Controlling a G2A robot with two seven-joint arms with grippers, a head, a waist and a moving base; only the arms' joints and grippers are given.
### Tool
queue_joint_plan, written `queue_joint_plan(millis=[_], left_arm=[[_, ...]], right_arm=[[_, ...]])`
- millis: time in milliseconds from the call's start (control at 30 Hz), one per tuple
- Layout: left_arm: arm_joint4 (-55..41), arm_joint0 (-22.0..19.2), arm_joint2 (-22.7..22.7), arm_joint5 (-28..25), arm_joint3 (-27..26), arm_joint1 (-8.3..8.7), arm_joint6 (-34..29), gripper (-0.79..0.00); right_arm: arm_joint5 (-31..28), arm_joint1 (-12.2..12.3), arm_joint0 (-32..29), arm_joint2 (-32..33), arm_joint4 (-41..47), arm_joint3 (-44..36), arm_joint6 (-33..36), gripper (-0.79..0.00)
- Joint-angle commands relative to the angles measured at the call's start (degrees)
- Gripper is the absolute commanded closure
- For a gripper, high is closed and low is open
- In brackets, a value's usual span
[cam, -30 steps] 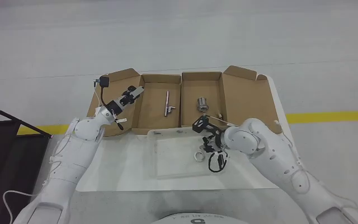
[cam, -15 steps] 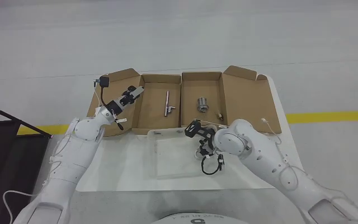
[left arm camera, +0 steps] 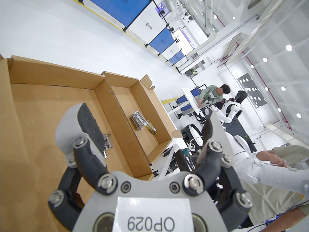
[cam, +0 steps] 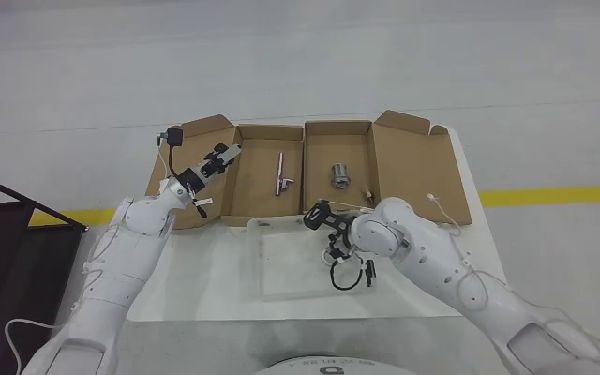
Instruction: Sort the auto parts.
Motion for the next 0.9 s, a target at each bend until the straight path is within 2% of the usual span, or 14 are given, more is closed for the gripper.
queue_joint_plan(millis=[0,467,733,867], left_arm=[[0.0,0.0,0.0,0.0,0.0,0.0,0.0,-0.785],[0.0,0.0,0.0,0.0,0.0,0.0,0.0,-0.785],[0.0,0.0,0.0,0.0,0.0,0.0,0.0,-0.785],[0.0,0.0,0.0,0.0,0.0,0.0,0.0,-0.785]], right_arm=[[0.0,-0.1,0.2,-0.2,0.1,0.1,0.1,0.0],[-1.5,0.2,-0.4,1.8,0.8,-2.1,-0.1,0.0],[-4.5,1.3,-2.7,5.9,4.8,-3.7,-1.1,0.0],[-6.4,1.4,-3.1,7.8,10.2,-3.1,-3.8,0.0]])
